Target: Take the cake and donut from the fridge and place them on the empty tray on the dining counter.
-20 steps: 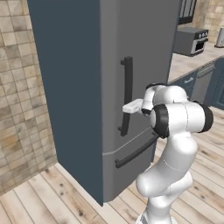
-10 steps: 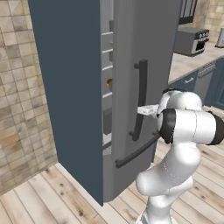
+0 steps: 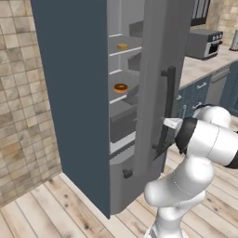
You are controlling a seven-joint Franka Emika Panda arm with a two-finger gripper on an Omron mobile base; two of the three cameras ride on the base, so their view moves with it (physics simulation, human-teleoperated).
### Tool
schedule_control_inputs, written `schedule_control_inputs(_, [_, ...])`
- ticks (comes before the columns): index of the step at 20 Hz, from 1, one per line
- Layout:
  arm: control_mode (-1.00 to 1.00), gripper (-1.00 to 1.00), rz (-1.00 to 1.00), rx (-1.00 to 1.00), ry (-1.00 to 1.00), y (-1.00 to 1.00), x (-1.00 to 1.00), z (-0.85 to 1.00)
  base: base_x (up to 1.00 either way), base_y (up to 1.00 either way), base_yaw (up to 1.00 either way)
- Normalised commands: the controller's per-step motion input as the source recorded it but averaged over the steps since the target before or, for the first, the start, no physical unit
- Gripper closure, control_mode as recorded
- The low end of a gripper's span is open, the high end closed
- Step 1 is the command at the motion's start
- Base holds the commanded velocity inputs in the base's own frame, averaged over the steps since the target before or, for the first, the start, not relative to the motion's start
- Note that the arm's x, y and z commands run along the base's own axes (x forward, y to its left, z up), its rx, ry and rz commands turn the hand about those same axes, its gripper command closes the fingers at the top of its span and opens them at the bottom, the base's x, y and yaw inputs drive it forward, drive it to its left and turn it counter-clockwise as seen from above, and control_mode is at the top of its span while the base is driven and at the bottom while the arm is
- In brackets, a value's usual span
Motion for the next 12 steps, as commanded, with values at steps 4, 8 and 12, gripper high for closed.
schedule_control_inputs(4, [-1.0, 1.0, 0.0, 0.28, 0.09, -1.0, -0.94, 0.02, 0.0, 0.0, 0.0])
schedule_control_inputs(8, [-1.0, 1.0, 0.05, 0.32, 0.08, -1.0, -1.0, -0.04, 0.0, 0.0, 0.0])
schedule_control_inputs(12, [-1.0, 1.0, 0.03, 0.29, 0.13, -1.0, -1.0, -0.04, 0.0, 0.0, 0.0])
